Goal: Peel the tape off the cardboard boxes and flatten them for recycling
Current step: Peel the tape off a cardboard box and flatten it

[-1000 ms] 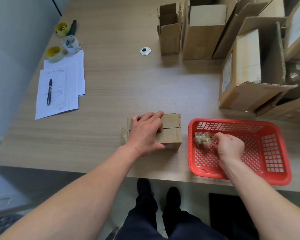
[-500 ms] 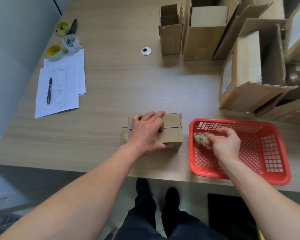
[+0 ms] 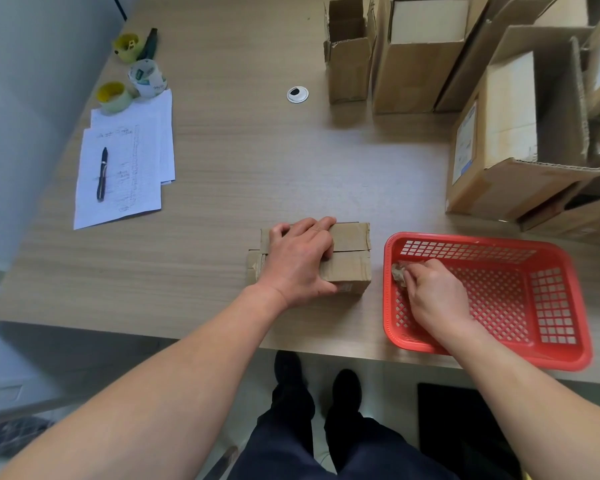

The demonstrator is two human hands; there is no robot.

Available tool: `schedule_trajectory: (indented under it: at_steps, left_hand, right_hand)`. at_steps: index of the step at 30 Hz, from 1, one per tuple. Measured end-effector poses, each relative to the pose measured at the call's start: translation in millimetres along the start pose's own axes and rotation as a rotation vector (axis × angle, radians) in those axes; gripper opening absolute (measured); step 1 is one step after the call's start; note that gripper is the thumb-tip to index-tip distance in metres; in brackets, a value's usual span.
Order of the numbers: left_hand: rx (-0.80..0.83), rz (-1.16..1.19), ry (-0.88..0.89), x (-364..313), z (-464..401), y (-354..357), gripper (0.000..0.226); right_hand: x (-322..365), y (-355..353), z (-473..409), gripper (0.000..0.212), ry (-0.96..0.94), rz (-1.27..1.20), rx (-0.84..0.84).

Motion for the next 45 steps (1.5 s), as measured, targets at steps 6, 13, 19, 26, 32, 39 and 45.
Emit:
schedule_trajectory:
  at_steps: [6,13,19,26,32,39,45]
  left_hand:
    - [0.009,-0.008,-0.011,-1,-1,-1,0.061]
    - [0.023,0.013,-0.022,-1,-1,-3,0.058]
    - [0.053,0.011,-0.019,-2,-1,-3,0.057]
    - [0.06,0.019,-0.007,-2,0,-4,0.056]
    - [0.05,0.021,0.003,-1,-1,-4,0.056]
    - [0.033,0.02,0.005,0,0,-1,0.059]
    - [0.046,-0.004,0.002,0,-1,-1,0.057]
  right_hand:
    - [-13,-6,8,0.016,0.144,-0.143,0.05]
    - [-26,-15,3,0.013,0.414,-0.362,0.07]
    - [-36,-17,3,0.019,0.496,-0.495,0.061]
    - [-26,-21,10,0.012,0.517,-0.426,0.009]
    - [-26,-18,8,0.014,0.572,-0.337,-0.084]
    - [-10,-28,8,0.016,0.361,-0.205,-0.153]
    - [12,-11,19,0.007,0.042,0.024,-0.064]
Point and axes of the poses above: each hand's wrist, its own z-axis away from the middle knuckle, its own y-axis out of the palm, x = y × z, the point moved 8 cm from there along -z, towards the middle knuckle, and after that the axes turned 12 degrees about y, right-handed, at the moved point
